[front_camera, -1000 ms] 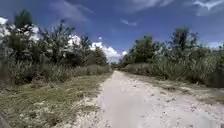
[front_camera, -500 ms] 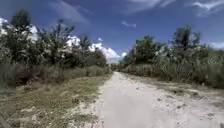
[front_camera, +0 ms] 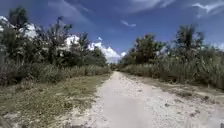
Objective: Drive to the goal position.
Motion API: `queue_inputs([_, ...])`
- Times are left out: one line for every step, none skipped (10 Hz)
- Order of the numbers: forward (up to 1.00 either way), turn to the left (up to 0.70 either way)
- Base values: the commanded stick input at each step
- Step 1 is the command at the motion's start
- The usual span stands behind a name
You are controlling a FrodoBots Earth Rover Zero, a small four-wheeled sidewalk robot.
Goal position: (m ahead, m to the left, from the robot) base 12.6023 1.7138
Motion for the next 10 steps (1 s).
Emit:
queue_inputs([0.50,0.00])
queue_inputs([0.50,0.00])
queue_inputs([0.50,0.00])
queue_inputs([0.50,0.00])
queue_inputs([0.50,0.00])
queue_inputs([0.50,0.00])
queue_inputs([0.50,0.00])
queue_inputs([0.50,-0.33])
queue_inputs([0.50,-0.50])
queue_inputs([0.50,-0.24])
